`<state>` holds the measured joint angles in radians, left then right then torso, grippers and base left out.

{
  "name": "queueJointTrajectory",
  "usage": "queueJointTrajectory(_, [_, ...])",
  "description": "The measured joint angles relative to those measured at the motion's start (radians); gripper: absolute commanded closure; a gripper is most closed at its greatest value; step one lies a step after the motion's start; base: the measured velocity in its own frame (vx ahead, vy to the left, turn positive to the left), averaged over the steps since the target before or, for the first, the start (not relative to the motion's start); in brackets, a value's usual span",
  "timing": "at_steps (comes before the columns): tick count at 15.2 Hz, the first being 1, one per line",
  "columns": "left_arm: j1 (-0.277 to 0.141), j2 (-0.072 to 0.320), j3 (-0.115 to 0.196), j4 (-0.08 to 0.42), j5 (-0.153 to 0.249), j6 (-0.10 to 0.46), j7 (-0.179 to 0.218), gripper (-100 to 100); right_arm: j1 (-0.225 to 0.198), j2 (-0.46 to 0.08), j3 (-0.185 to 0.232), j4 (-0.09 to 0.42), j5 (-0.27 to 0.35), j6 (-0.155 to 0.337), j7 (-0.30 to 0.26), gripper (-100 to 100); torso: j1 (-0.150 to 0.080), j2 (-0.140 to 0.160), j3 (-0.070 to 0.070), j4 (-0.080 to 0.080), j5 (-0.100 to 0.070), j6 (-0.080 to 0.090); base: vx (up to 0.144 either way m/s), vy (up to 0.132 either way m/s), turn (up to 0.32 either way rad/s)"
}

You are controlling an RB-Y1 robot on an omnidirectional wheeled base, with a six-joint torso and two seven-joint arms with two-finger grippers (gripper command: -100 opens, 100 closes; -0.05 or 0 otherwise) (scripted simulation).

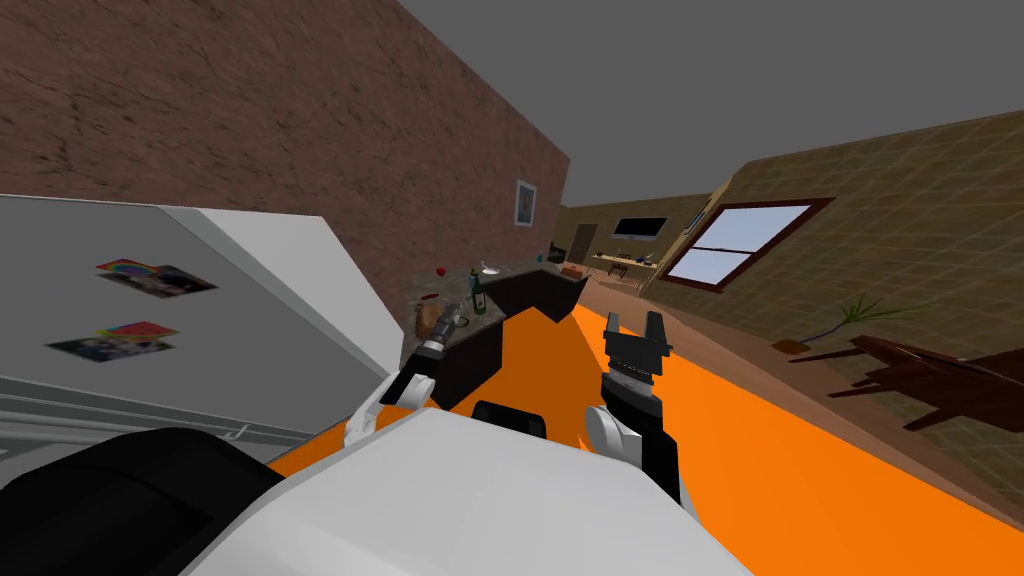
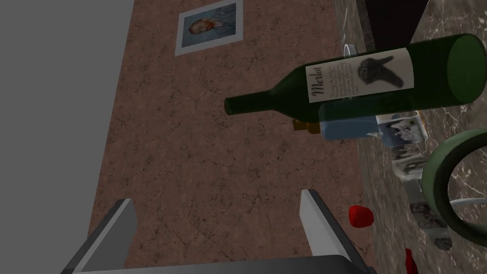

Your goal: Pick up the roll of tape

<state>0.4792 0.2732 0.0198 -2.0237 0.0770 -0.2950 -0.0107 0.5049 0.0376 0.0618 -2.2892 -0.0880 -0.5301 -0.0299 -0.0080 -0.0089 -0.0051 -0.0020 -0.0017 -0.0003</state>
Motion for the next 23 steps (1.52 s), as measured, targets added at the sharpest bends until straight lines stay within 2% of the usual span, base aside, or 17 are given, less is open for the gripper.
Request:
queueJointTrajectory(5, [-0.003,-0.013,0.028,0.073,0.017,0.035,0.01,-100,0.0,0.0,0.0,0.0,0.0,0.0,0.0,0,0.004,0.0,0.0,0.0,0.001,0.0,0.105,-0.072,0.077])
queueJointTrajectory(8, [-0.005,-0.036,0.048,0.129,0.028,0.049,0.017,-100,0.0,0.0,0.0,0.0,0.0,0.0,0.0,0,0.004,-0.002,-0.001,0.0,0.001,0.0,0.131,-0.062,0.116])
queueJointTrajectory(14, [-0.013,-0.134,0.086,0.2,0.042,0.098,0.021,-100,0.0,0.0,0.0,0.0,0.0,0.0,0.0,0,0.008,-0.003,-0.002,-0.001,0.002,0.0,0.138,-0.011,0.098])
queueJointTrajectory(19, [-0.01,-0.227,0.109,0.224,0.049,0.116,0.026,-100,0.0,0.0,0.0,0.0,0.0,0.0,0.0,0,0.011,0.003,0.002,0.001,0.002,0.0,0.056,0.027,0.046])
queueJointTrajectory(22, [-0.01,-0.271,0.117,0.229,0.05,0.12,0.027,-100,0.0,0.0,0.0,0.0,0.0,0.0,0.0,0,0.012,0.005,0.003,0.001,0.002,0.0,0.021,0.029,0.027])
queueJointTrajectory(23, [-0.01,-0.275,0.117,0.229,0.051,0.12,0.027,-100,0.0,0.0,0.0,0.0,0.0,0.0,0.0,0,0.011,0.006,0.003,0.001,0.002,0.0,0.009,-0.011,-0.128])
